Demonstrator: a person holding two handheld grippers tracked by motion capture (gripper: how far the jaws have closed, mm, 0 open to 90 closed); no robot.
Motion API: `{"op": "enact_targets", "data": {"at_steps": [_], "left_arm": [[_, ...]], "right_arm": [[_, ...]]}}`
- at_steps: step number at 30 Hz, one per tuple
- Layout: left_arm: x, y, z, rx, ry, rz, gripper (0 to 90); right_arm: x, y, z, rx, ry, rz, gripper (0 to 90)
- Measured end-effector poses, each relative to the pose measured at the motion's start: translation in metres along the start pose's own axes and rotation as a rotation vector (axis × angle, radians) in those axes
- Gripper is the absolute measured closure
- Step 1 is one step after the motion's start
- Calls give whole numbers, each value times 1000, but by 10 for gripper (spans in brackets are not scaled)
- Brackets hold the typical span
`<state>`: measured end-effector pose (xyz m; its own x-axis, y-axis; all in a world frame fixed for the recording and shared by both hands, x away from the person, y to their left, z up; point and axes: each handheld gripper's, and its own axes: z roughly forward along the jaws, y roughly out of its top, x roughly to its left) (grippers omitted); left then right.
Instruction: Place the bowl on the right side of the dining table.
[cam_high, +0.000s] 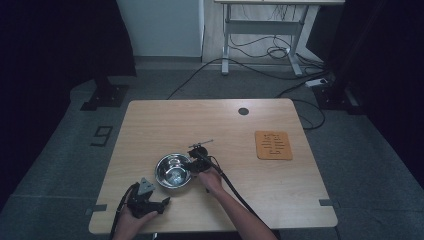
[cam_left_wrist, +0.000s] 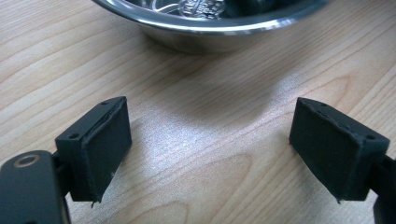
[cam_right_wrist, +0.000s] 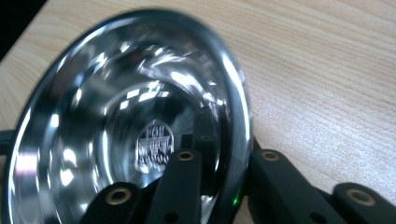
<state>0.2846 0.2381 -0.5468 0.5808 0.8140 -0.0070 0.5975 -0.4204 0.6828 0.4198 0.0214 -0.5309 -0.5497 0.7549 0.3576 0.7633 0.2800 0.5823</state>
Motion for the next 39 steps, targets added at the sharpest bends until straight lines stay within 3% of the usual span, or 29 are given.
{"op": "enact_targets", "data": {"at_steps": [21, 39], "left_arm": [[0, 0, 0, 0, 0, -1, 124], [0, 0, 0, -1, 0, 0, 124]], "right_arm": [[2, 3, -17, -53, 17, -6, 865], [-8, 10, -43, -116, 29, 17, 865]]}}
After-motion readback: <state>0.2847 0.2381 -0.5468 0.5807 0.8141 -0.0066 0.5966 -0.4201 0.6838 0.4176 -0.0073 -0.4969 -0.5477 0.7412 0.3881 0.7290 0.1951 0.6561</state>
